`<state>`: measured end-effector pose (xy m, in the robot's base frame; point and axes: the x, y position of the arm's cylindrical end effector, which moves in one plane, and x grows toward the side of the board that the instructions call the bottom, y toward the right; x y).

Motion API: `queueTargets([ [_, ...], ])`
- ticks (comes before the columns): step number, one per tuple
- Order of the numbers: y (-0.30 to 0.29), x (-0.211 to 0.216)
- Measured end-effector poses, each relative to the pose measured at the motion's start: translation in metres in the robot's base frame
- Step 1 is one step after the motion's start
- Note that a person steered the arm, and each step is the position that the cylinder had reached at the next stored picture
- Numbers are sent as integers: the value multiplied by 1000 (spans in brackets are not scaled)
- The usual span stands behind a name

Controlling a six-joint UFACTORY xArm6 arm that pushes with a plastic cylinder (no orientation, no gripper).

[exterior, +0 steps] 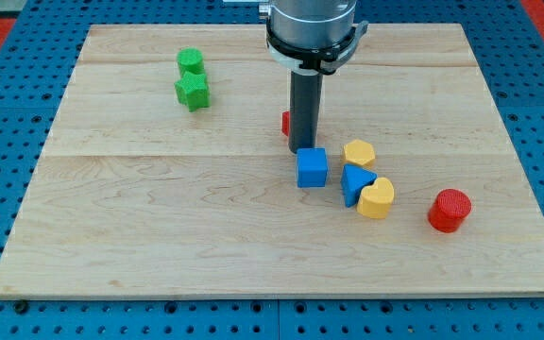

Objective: Move green circle into the red star

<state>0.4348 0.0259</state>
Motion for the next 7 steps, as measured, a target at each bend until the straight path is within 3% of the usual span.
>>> queueTargets([
  [1,-62,2],
  [2,-33,53],
  [3,33,78],
  [4,-34,84],
  [5,-60,17],
  [6,-8,11],
  [7,86,48],
])
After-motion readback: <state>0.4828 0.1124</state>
